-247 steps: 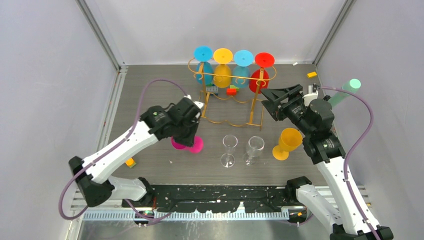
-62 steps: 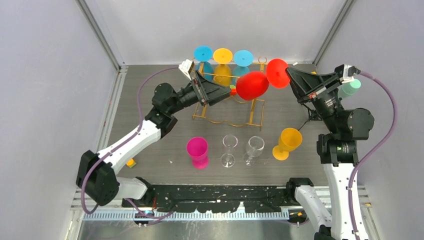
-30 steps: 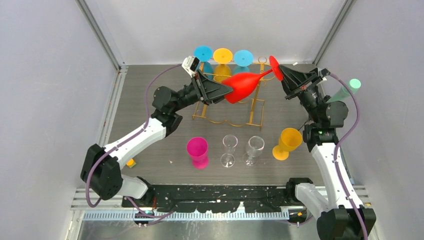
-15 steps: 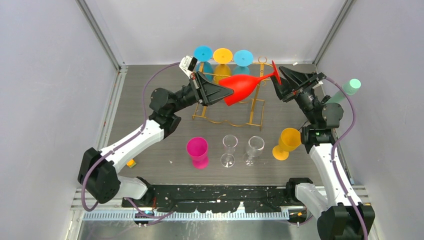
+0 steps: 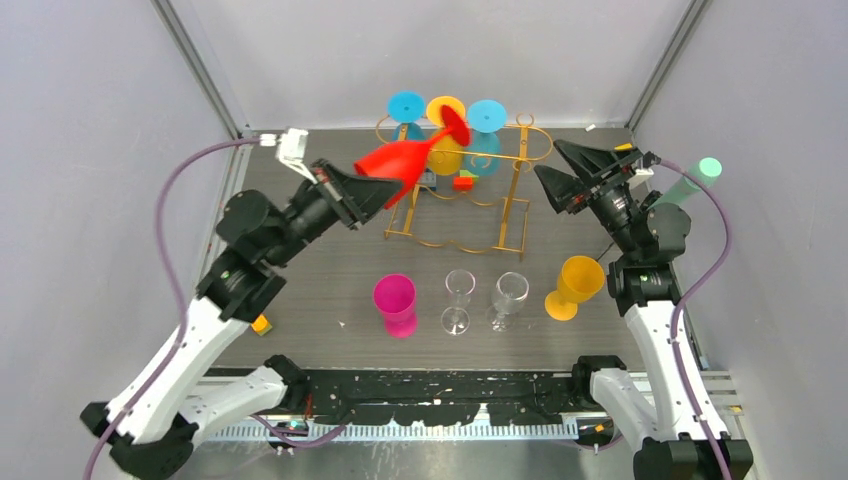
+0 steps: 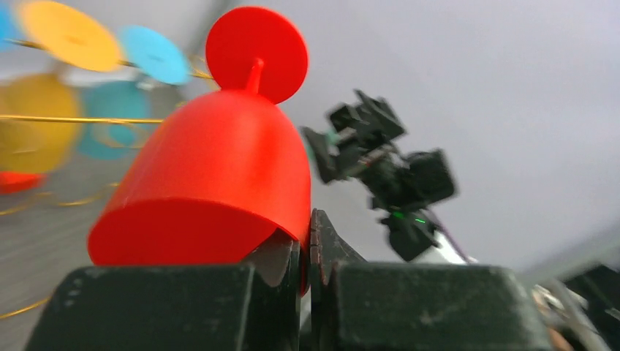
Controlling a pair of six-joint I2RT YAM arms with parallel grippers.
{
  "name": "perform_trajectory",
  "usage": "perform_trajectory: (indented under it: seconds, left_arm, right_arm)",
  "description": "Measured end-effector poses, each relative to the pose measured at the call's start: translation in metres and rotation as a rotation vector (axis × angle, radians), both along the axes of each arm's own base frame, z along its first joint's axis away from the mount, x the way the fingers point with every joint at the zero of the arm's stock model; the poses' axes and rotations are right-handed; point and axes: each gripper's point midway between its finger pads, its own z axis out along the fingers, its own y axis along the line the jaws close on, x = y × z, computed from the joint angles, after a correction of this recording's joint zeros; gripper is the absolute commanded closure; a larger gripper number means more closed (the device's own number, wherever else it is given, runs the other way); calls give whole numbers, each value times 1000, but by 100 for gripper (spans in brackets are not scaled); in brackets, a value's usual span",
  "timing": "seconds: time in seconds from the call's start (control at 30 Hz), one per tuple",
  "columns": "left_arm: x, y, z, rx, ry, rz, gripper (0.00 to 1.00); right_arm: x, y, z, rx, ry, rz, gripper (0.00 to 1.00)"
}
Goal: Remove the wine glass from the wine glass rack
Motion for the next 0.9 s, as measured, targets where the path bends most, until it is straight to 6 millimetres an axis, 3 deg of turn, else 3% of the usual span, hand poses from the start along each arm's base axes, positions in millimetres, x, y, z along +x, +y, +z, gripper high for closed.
perform_trajectory:
  seconds: [0.13,0.2,0.4,0.53,0.67,0.83,0.9]
  left_arm:
    - [10,47,-18,151,6,256,100]
    - [13,72,-36,248,43,372,100]
    - [14,122,-101,583,216,550,100]
    - [10,134,-132,810,319,535,100]
    - [1,142,-177,1055,448,464,100]
    - [-16,138,-239,1297,616,271,100]
    - [-25,136,-251,1331,651,205,100]
  right_arm:
    - [1,-1,-4,-60,15,-35,24]
    - [0,-2,-4,-89,16,-50,25]
    - [1,-4,-10,-164,28,-89,25]
    - [3,-6,-19,-200,54,-113,25]
    - [5,-8,-27,-222,79,-130,26]
    - [6,-10,-33,-237,98,-144,26]
    - [6,-11,-35,-240,105,-147,27]
